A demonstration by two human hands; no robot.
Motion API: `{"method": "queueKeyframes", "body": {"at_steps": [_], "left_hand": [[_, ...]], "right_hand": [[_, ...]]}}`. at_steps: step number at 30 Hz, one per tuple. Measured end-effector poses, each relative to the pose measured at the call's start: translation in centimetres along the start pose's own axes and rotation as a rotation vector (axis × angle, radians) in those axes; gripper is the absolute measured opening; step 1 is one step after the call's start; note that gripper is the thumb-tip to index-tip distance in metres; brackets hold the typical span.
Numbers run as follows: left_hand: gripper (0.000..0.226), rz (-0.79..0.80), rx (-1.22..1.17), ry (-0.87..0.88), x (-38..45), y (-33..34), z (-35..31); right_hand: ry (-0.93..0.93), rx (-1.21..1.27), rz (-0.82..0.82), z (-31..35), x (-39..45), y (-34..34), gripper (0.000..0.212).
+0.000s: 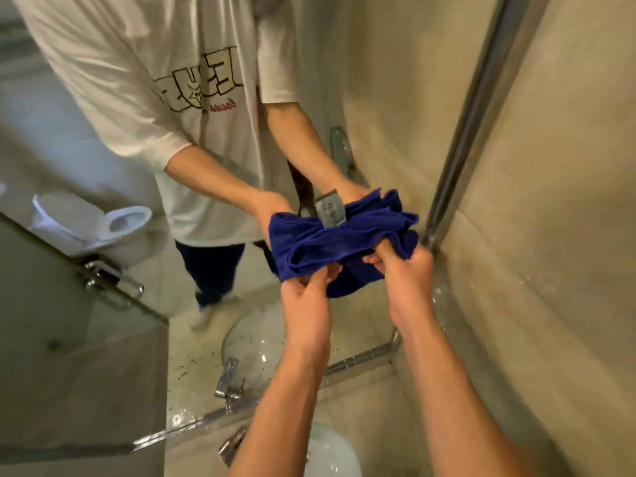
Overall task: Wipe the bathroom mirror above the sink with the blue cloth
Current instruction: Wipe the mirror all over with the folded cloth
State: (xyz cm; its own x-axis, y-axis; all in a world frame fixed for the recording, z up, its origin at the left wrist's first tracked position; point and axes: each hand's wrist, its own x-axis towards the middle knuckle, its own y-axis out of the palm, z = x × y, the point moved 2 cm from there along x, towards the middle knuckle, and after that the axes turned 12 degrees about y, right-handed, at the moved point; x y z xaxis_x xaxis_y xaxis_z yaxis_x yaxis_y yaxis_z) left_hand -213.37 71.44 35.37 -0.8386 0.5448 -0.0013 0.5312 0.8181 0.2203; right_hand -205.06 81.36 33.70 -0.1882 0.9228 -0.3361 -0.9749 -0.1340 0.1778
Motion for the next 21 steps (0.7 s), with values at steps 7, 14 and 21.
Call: {"method": "queueKeyframes", "body": {"at_steps": [7,14,21], "left_hand": [[0.013,0.053,0.063,-0.089,-0.5,6.3,2.2],[0.015,0.039,0.005,-0.089,-1.1,5.2,1.8],[0.018,-0.059,0.017,-0.072,-1.0,1.1,0.8]], "right_hand": [[-0.004,0.111,-0.008,2.0,3.6,-4.5,0.018],[-0.007,0.181,0.026,1.5,2.4,-4.0,0.020],[0.044,0.112,0.078,0.0,0.3,-1.1,0.020]]}}
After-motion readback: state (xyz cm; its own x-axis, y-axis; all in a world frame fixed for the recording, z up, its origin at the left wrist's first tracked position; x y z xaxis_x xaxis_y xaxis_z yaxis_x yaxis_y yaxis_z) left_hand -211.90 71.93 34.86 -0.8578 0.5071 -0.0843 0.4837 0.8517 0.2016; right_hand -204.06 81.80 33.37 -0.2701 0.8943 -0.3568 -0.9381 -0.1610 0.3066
